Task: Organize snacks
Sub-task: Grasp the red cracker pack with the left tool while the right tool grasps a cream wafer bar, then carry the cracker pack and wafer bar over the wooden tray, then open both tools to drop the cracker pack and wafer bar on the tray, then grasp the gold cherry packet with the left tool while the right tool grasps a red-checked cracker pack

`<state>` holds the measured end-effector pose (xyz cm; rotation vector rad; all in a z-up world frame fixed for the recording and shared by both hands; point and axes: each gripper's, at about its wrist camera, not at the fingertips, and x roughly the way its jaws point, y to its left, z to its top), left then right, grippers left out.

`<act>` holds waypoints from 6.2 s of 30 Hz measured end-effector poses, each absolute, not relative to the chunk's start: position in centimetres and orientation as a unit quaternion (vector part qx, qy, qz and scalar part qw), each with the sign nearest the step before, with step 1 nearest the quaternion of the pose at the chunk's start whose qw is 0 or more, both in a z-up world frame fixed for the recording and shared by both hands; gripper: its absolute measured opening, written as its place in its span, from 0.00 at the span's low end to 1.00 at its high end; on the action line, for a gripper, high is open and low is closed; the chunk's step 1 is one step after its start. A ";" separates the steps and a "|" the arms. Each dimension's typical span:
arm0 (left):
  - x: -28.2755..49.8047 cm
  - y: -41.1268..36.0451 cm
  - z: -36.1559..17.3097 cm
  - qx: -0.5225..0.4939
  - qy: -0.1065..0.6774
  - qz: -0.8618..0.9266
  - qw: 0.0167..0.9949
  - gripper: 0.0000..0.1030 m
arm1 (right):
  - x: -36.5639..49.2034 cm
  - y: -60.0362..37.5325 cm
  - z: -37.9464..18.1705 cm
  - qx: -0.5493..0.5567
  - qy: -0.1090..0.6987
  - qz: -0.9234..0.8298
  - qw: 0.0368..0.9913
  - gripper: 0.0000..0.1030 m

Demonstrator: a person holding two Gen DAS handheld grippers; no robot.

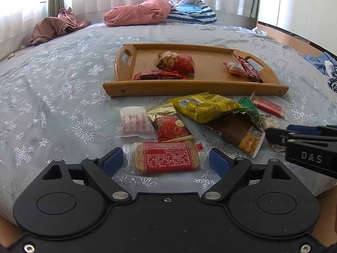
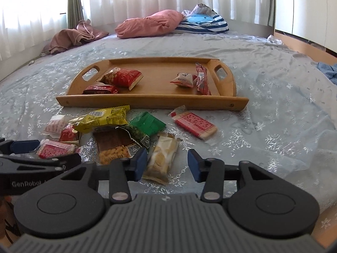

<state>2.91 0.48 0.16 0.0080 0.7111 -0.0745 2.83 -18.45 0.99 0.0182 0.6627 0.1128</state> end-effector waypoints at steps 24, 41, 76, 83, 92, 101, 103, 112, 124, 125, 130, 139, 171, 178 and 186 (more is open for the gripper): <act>1.5 0.3 2.7 0.010 0.322 -0.042 0.946 0.58 | 2.6 -19.0 1.5 0.039 0.303 0.027 0.952 0.25; 6.6 2.8 7.5 -0.024 0.281 -0.047 0.958 0.58 | 5.5 -20.6 5.3 0.048 0.263 0.034 0.963 0.25; 23.7 2.1 1.8 -0.052 0.340 -0.005 0.939 0.58 | 18.5 -23.3 1.6 -0.012 0.286 0.001 0.958 0.25; 23.7 1.1 1.1 -0.046 0.348 -0.018 0.936 0.58 | 18.8 -23.3 1.7 0.003 0.287 0.029 0.958 0.25; 23.4 1.0 1.2 -0.037 0.343 -0.015 0.938 0.61 | 18.6 -23.4 1.6 0.027 0.275 0.021 0.961 0.26; 22.2 1.1 2.3 -0.026 0.326 -0.019 0.945 0.77 | 19.7 -24.6 1.0 0.053 0.302 -0.030 0.951 0.26; 21.8 1.1 2.6 -0.021 0.323 -0.021 0.946 0.80 | 19.9 -24.6 0.9 0.056 0.306 -0.024 0.950 0.26; 19.2 1.3 4.1 -0.011 0.306 -0.035 0.951 0.89 | 19.6 -25.1 0.7 0.077 0.301 0.012 0.950 0.52; 14.7 1.8 5.1 0.003 0.299 -0.055 0.953 0.95 | 15.0 -25.7 0.7 0.054 0.266 0.085 0.959 0.87; 14.3 1.9 5.1 0.000 0.301 -0.059 0.952 0.95 | 14.6 -25.7 0.8 0.051 0.265 0.093 0.959 0.87; 12.8 2.6 4.6 -0.019 0.321 -0.063 0.945 0.95 | 13.4 -25.8 1.0 0.036 0.278 0.127 0.951 0.93; 10.1 3.6 2.9 -0.023 0.338 -0.049 0.940 0.96 | 11.5 -25.5 -0.1 -0.008 0.297 0.126 0.946 0.93; 6.8 -0.3 1.0 -0.012 0.343 -0.053 0.938 0.34 | 10.4 -24.1 -1.8 -0.054 0.283 0.111 0.951 0.95; 7.4 -0.5 0.5 -0.005 0.340 -0.051 0.939 0.35 | 10.4 -24.2 -1.9 -0.052 0.284 0.113 0.951 0.95; 7.1 -0.3 0.7 -0.004 0.342 -0.044 0.939 0.31 | 10.3 -24.0 -1.9 -0.055 0.284 0.131 0.948 0.93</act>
